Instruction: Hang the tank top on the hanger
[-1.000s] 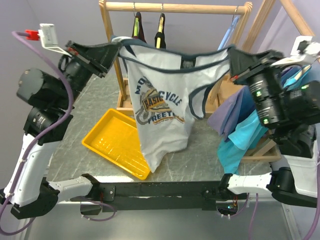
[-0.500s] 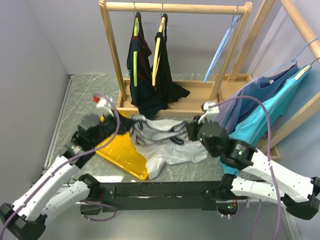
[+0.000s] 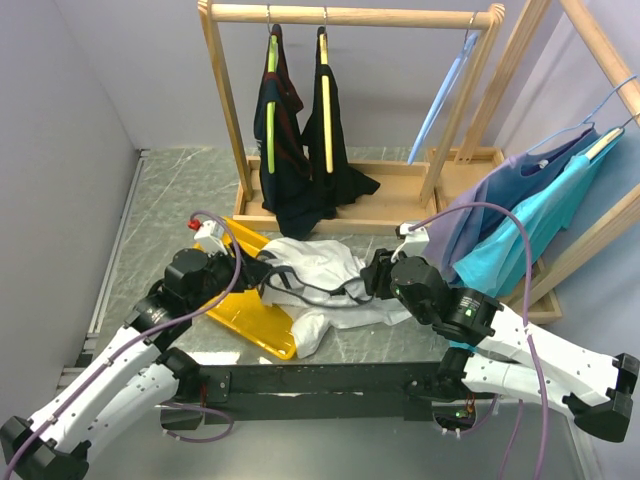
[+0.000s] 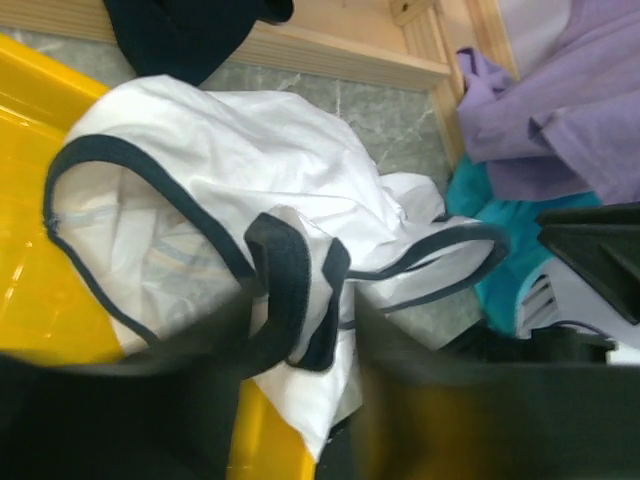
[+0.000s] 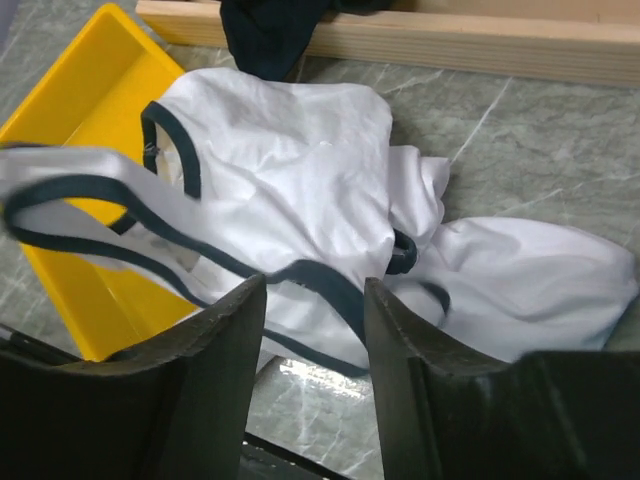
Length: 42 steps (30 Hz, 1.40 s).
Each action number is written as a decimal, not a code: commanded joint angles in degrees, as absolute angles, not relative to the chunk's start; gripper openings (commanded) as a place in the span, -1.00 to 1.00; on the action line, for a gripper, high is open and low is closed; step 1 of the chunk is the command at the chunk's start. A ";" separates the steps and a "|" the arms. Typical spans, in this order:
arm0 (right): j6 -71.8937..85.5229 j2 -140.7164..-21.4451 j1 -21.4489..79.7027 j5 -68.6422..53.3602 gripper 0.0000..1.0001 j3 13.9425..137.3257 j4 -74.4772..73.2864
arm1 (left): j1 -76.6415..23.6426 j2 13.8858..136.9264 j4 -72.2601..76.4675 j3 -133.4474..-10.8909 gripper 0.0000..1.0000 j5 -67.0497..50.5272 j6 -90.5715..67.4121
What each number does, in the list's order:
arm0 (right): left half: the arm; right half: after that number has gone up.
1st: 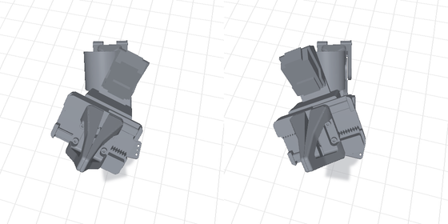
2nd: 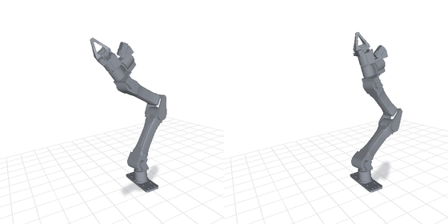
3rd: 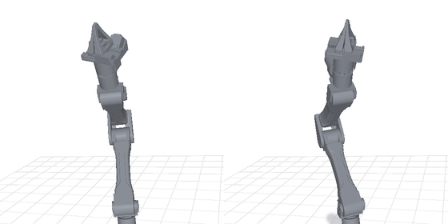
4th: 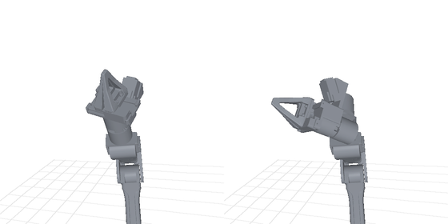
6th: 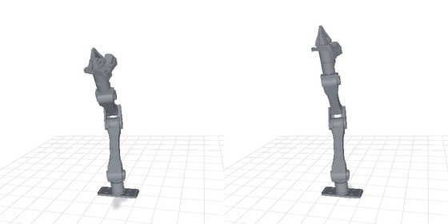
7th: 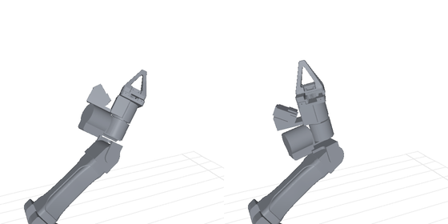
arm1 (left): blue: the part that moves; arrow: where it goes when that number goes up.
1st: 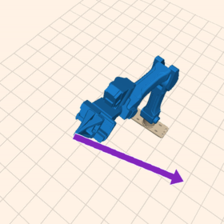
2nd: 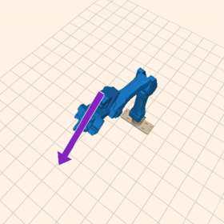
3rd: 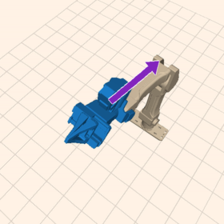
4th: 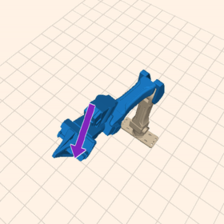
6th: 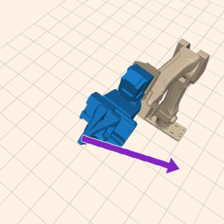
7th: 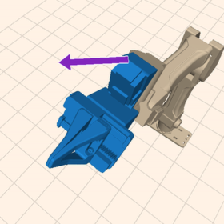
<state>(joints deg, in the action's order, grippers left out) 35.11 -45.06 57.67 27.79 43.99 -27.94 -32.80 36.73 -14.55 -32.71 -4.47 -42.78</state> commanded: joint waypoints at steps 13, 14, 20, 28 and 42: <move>36.21 -46.14 57.83 23.91 0.21 41.59 -26.46 | -32.70 38.65 -13.99 -55.18 0.14 -18.72 -34.28; 36.21 -46.14 57.92 23.65 0.21 41.05 -25.76 | -32.78 40.15 -13.28 -57.11 0.15 -20.46 -34.02; 36.13 -45.17 58.36 25.49 0.21 42.62 -27.68 | -36.12 52.37 -9.76 -71.79 0.13 -17.34 -31.20; 31.21 -52.90 64.69 37.25 0.21 68.67 -33.66 | -37.79 52.66 -6.85 -66.81 0.16 -11.87 -33.84; 16.26 -76.45 45.27 42.90 0.51 118.25 -46.92 | -37.79 45.44 -13.45 -62.05 0.22 -5.80 -33.57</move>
